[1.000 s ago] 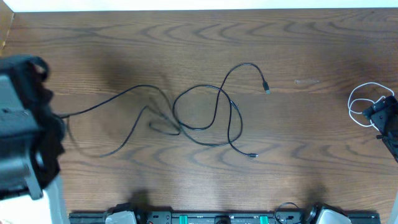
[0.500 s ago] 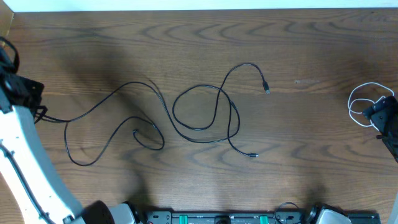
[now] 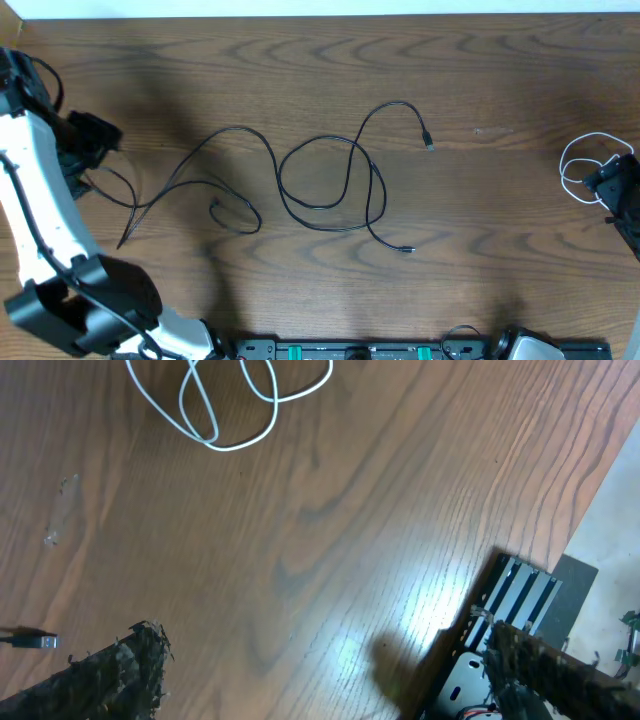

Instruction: Untangle cables

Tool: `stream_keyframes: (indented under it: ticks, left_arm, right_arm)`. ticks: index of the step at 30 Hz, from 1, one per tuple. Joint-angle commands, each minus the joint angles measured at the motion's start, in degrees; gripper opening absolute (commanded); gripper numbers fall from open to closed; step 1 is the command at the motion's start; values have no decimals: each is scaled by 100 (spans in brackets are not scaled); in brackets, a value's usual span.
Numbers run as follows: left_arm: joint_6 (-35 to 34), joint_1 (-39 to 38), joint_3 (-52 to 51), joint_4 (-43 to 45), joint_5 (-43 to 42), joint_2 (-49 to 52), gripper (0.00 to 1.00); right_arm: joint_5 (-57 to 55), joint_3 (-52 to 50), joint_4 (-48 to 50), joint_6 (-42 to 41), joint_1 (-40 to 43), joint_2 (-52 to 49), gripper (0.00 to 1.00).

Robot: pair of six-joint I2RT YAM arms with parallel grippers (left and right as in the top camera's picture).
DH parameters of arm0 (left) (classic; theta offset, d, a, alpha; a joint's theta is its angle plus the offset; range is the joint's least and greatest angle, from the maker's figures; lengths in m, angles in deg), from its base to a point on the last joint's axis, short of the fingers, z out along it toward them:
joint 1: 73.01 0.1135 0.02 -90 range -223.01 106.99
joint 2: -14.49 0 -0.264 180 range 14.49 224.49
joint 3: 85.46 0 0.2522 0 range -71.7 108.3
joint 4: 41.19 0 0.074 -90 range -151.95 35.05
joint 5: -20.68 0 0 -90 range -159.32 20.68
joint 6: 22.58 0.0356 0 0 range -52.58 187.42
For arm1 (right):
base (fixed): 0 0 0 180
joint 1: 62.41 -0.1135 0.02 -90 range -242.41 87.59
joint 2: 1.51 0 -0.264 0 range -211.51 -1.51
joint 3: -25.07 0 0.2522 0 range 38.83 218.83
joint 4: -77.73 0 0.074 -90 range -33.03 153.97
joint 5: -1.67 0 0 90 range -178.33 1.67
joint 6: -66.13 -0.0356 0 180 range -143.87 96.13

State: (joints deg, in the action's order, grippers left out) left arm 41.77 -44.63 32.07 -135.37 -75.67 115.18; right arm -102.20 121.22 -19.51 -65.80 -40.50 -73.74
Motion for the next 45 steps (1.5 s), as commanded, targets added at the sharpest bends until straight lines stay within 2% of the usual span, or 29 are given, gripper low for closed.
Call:
stream_keyframes:
  ticks: [1, 11, 21, 25, 35, 39, 45]
  left_arm:
    - [1231, -157, 13, -251, -1425, 179, 78]
    - [1362, -1353, -564, -170, -1397, 208, 78]
    - [1353, -2951, -1108, -7, -1399, 208, 78]
    - [1139, -3585, -1314, 39, -1399, 208, 78]
    - [715, -5241, -2035, 981, -1373, 208, 78]
    - [1106, -5770, -2352, 1528, -1014, 208, 78]
    - [1751, -6439, -2597, 1974, -988, 208, 78]
  right_arm:
    - [-55, -7, -9, -87, 26, -7, 99]
    - [-55, -7, -9, -87, 26, -7, 99]
    - [-52, -7, -9, -87, 26, -7, 99]
    - [-55, -7, -9, -87, 26, -7, 99]
    - [-55, -7, -9, -87, 26, -7, 99]
    - [-52, -7, -9, -87, 26, -7, 99]
    - [-55, -7, -9, -87, 26, -7, 99]
